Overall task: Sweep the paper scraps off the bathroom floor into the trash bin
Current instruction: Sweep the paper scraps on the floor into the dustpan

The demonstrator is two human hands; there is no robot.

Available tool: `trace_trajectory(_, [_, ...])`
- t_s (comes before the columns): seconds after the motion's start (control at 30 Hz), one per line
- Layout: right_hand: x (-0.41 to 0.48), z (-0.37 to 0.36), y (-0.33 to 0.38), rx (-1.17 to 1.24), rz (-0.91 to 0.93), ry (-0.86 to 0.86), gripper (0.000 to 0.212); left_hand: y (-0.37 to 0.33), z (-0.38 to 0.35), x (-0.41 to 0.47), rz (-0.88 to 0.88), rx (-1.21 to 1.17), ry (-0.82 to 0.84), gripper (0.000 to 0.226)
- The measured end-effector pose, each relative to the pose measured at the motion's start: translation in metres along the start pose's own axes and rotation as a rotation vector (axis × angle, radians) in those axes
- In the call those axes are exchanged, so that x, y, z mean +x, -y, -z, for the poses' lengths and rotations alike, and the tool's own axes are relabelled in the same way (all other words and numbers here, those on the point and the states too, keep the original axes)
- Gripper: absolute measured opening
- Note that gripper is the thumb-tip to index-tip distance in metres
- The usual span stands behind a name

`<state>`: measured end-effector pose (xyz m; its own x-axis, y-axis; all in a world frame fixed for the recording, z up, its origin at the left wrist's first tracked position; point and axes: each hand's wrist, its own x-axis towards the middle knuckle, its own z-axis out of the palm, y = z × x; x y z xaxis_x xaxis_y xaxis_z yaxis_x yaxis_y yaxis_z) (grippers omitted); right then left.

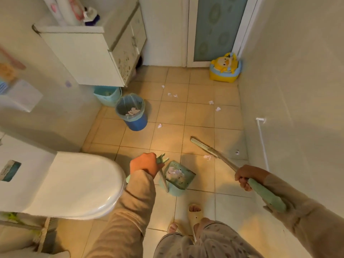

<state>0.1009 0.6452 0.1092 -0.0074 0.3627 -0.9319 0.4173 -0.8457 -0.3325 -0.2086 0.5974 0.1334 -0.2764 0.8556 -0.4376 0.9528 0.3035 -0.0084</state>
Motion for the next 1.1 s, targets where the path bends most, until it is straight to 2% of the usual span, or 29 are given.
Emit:
trace_trajectory(0.2, [-0.004,0.015,-0.009,0.194,0.06,-0.034,0.033,-0.04,0.009,0.024,-0.138,0.053,0.041,0.043])
trace_trajectory(0.33, [-0.006,0.016,0.008,0.109,0.101,-0.067,0.044,-0.065,0.02,0.043,-0.178,0.119,0.057,0.044])
trace_trajectory(0.4, [0.0,0.018,0.009,0.153,0.068,-0.078,0.047,-0.072,0.022,0.052,-0.182,0.135,0.071,0.046])
trace_trajectory(0.57, [0.008,0.017,-0.007,0.191,0.002,-0.125,0.037,-0.069,0.025,0.061,-0.155,0.171,0.05,0.046])
trace_trajectory(0.77, [0.005,-0.011,-0.004,-0.096,-0.065,-0.06,0.033,-0.07,0.033,0.072,-0.181,0.175,0.059,0.045])
trace_trajectory(0.9, [0.004,-0.032,0.0,-0.152,-0.176,-0.059,0.03,-0.063,0.041,0.082,-0.197,0.176,0.055,0.045])
trace_trajectory(1.0, [-0.001,-0.028,-0.005,-0.068,-0.205,0.023,0.03,-0.061,0.042,0.087,-0.221,0.179,0.046,0.045])
trace_trajectory(1.1, [0.0,-0.014,-0.013,0.132,-0.124,0.059,0.03,-0.063,0.044,0.088,-0.239,0.172,0.037,0.044])
